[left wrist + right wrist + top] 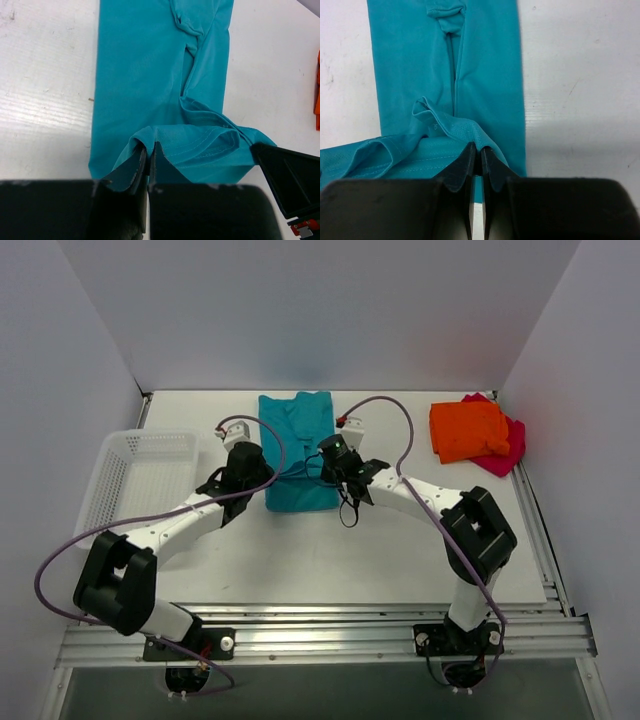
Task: Fold and stack the t-shirts
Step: Fold the folded rectangular tshirt in 1/3 of the way, then grab one side of the 2/3 rectangular tshirt with both arms
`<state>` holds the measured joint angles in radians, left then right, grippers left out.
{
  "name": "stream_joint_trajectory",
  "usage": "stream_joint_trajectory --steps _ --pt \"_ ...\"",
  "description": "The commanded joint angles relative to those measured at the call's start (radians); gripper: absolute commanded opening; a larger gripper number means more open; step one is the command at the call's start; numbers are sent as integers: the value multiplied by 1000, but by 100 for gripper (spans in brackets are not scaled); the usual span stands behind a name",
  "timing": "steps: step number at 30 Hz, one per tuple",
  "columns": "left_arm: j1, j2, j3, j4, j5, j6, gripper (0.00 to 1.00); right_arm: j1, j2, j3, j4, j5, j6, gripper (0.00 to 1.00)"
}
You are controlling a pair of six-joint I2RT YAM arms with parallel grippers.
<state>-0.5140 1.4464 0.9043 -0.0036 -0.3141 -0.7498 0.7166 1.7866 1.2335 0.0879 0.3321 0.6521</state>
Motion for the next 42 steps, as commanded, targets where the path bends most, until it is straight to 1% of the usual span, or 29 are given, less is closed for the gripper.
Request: stream_joint_trajectory --steps 1,6,9,10,11,13,14,15,16,17,18,19,20,21,24,26,27,29,30,32,33,34,35,36,37,38,39,40,42 --pt "31 38 99 70 47 41 3 -28 40 101 -48 4 -34 0" --pt "72 126 185 74 90 66 3 -68 132 204 -59 -33 -46 0" --pt "121 195 225 83 128 70 3 -103 218 300 -79 -76 -51 0" --pt "132 218 260 82 150 73 3 -111 264 326 -80 -90 -54 0" --pt "155 265 283 80 161 78 3 -126 286 378 -83 -102 -55 0" --pt "176 324 324 74 200 81 3 -141 354 429 -114 -120 -58 0" --pt "190 385 375 54 217 75 3 -147 378 478 -111 -146 -62 0" --pt "212 413 396 48 233 69 9 -166 402 507 -119 -160 -65 0" --pt "222 472 418 57 283 66 16 -175 455 541 -132 -174 -62 10" --pt "233 506 461 62 308 69 28 -184 477 608 -173 -185 -52 20" --pt "247 537 490 60 314 72 55 -198 512 635 -187 -186 -49 37" --pt "256 598 524 38 367 78 71 -201 525 652 -197 -185 -43 84" --pt "262 624 583 30 380 81 83 -203 530 664 -198 -179 -43 100" --pt "281 643 602 24 385 76 97 -203 533 679 -201 -162 -45 100" --pt "305 655 605 69 415 67 94 -206 516 679 -197 -137 -52 100" --pt "325 622 596 89 415 79 94 -206 494 661 -188 -128 -55 100" --pt "333 603 573 100 411 82 94 -206 462 625 -182 -116 -54 100" --pt "350 517 533 108 393 84 94 -206 424 578 -166 -94 -48 100" --pt "351 447 480 103 357 83 94 -204 375 511 -160 -68 -45 100" --pt "345 375 415 88 325 67 94 -200 315 422 -125 -39 -28 100" --pt "341 341 377 79 281 55 94 -198 248 367 -103 -31 -10 100" --pt "333 271 293 68 262 28 94 -197 212 256 -47 -22 3 100" --pt "313 235 244 73 247 18 94 -191 180 197 -21 -19 15 100" --pt "301 205 195 77 231 7 94 -187 118 138 8 -21 36 100" --pt "286 150 100 88 199 -18 94 -186 90 33 66 -37 46 100" --pt "257 122 52 97 185 -35 95 -180 50 -15 91 -48 50 100" --pt "241 85 -37 118 167 -69 95 -177 36 -55 131 -59 63 100" --pt "227 69 -77 131 162 -88 95 -174 21 -124 147 -79 69 100" --pt "186 37 -152 186 150 -123 95 -166 -3 -176 188 -96 84 100"
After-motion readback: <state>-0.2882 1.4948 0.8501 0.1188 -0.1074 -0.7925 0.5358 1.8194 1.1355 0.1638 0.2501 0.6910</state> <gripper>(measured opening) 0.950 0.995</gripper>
